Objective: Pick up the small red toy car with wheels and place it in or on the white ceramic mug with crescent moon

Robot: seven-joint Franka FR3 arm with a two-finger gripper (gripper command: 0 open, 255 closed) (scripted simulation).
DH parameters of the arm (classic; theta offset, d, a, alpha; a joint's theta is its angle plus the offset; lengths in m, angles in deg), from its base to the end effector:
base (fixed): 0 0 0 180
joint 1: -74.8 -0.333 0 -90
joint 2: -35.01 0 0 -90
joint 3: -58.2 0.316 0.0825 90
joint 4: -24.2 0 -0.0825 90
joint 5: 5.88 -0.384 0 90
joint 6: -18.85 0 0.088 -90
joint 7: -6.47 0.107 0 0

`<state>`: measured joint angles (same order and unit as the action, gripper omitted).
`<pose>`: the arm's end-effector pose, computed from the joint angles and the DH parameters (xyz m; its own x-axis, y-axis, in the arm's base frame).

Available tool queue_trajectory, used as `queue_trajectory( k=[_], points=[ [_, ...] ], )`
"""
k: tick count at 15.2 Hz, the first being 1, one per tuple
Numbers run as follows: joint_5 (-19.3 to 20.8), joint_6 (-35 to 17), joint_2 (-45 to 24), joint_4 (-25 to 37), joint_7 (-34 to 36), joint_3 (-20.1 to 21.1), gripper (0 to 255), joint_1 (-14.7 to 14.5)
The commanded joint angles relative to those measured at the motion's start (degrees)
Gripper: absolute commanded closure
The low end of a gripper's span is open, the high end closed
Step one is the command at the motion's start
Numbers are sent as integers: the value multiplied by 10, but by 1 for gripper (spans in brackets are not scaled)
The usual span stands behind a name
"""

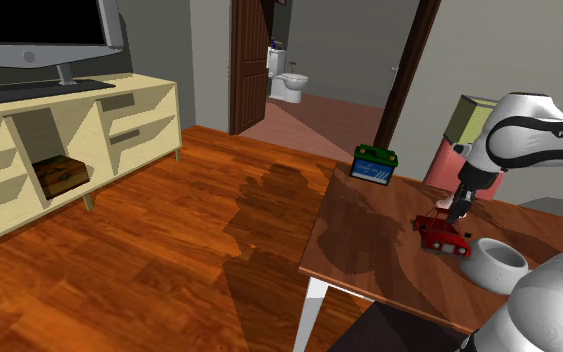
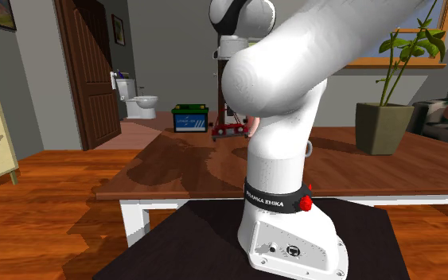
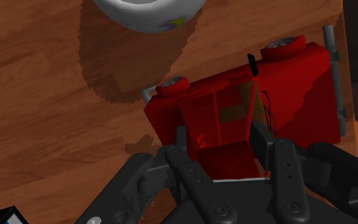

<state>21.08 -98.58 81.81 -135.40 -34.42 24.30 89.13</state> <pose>0.2135 -0.2441 0.3963 0.9691 0.2455 0.0234 0.2450 -0.9692 0.0241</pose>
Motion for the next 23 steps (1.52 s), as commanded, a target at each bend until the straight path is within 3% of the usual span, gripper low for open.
queue_trajectory(
  k=[1, 14, 23],
  points=[
    [-6, 20, 11, 9, 0, 9, 255, 0],
    [-43, 124, 37, 87, -5, 49, 255, -11],
    [25, 196, 80, 143, -132, -32, 255, 54]
  ],
)
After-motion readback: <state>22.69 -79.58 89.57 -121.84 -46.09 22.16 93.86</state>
